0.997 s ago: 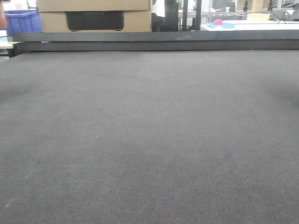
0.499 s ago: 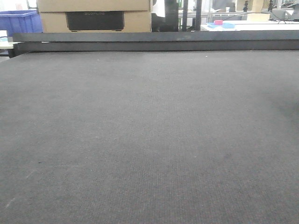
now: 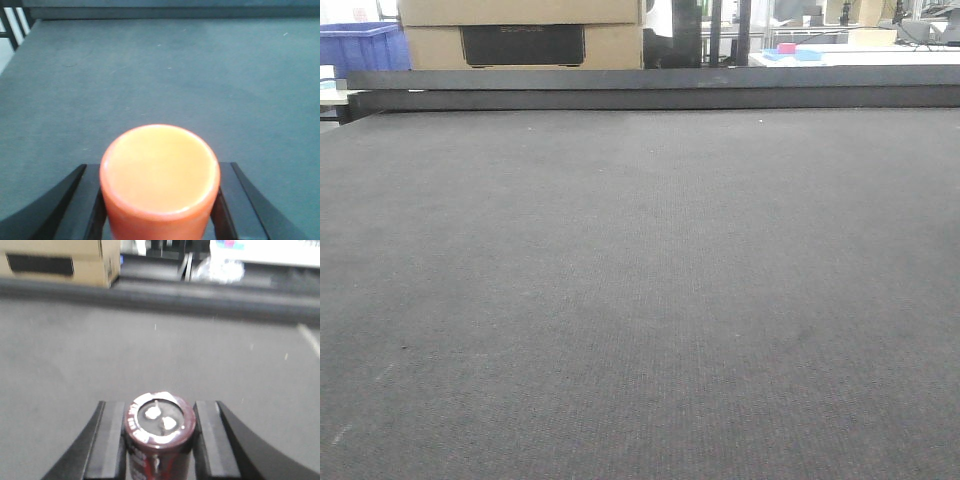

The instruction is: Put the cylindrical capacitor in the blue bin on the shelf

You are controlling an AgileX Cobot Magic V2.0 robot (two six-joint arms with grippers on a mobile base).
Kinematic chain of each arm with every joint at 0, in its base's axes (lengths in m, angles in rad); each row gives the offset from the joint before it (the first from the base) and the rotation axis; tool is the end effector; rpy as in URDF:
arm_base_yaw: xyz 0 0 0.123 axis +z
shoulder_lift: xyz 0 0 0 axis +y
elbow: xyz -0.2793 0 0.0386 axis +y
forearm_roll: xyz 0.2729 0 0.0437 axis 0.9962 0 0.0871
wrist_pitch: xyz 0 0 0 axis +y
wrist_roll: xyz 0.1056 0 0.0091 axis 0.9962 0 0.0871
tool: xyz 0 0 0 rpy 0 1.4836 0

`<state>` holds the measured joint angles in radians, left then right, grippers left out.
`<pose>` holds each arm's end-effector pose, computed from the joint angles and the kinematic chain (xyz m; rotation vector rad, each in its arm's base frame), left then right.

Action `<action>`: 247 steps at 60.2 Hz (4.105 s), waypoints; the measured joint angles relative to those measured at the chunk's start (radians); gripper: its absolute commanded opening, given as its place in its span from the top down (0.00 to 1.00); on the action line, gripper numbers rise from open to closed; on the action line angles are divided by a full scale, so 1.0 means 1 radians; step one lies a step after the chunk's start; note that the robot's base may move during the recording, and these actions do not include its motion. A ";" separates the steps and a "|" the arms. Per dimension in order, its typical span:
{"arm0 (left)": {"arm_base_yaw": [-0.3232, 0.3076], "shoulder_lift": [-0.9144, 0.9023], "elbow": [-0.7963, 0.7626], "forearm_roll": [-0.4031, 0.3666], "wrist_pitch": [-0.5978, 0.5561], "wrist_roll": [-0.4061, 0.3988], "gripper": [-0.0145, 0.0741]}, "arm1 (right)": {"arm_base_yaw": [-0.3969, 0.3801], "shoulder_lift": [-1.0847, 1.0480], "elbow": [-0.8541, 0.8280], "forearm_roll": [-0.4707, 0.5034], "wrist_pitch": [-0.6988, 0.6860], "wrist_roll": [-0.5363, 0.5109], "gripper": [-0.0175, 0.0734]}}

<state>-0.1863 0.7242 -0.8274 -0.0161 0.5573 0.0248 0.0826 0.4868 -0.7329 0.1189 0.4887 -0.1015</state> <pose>0.1789 -0.0346 0.3704 0.1968 1.9296 -0.1248 0.1289 0.0166 0.3804 -0.1093 1.7208 0.1117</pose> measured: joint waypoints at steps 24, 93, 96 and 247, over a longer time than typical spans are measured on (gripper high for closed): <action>0.000 -0.028 0.013 -0.011 -0.048 0.000 0.96 | 0.000 -0.067 0.000 0.000 0.000 -0.002 0.93; 0.000 -0.028 0.013 -0.011 -0.056 0.000 0.96 | 0.000 -0.067 0.000 0.000 0.000 -0.002 0.93; 0.000 -0.028 0.013 -0.011 -0.056 0.000 0.96 | 0.000 -0.067 0.000 0.000 0.000 -0.002 0.93; 0.000 -0.030 0.013 -0.011 -0.062 0.000 0.96 | 0.000 -0.067 0.002 0.000 0.000 -0.002 0.93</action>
<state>-0.1863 0.6940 -0.8140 -0.0270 0.4957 0.0248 0.0826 0.4198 -0.7308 0.1189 0.4887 -0.1036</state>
